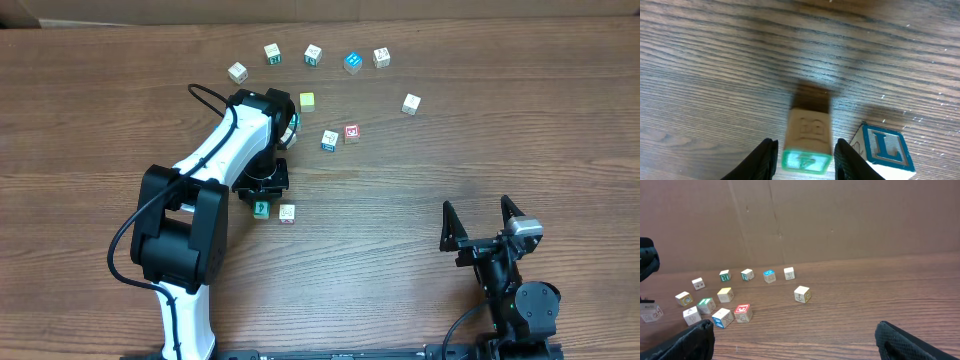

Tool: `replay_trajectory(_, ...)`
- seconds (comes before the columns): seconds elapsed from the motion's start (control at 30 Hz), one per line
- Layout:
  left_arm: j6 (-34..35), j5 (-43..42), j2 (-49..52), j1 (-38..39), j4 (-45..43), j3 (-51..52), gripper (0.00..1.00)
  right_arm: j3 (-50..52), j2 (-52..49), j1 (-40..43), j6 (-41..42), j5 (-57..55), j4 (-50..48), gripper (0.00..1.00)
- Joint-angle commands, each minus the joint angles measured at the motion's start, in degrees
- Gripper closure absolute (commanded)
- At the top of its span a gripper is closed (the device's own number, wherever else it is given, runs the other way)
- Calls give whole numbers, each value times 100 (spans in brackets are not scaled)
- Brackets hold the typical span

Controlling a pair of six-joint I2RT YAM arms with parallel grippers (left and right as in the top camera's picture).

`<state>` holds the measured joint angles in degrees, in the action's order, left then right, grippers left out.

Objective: Form a horizontal line

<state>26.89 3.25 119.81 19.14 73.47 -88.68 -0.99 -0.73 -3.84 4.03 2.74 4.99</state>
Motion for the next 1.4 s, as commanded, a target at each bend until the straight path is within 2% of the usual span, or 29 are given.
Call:
replay_trajectory(0.0,57,74,-127,13,2,59,66,55,57,-33,-46,-7,-35,0)
replay_trajectory(0.5,55,144,-127,13,-11,197,60,55,57,-33,-46,-7,-35,0)
replay_trajectory(0.67,57,142,-127,13,-9,197,69,55,57,-33,-46,-7,-35,0)
replay_trajectory(0.83,31,144,-127,13,-72,197,69,55,57,-33,-46,-7,-35,0)
replay_trajectory(0.93,33,142,-127,13,-122,197,67,55,57,-33,-46,-7,-35,0)
replay_trajectory(1.17,-404,184,-127,13,-66,197,50,55,57,-33,-46,-7,-35,0)
replay_trajectory(1.37,-551,179,-127,11,-22,197,52,55,57,-33,-46,-7,-35,0)
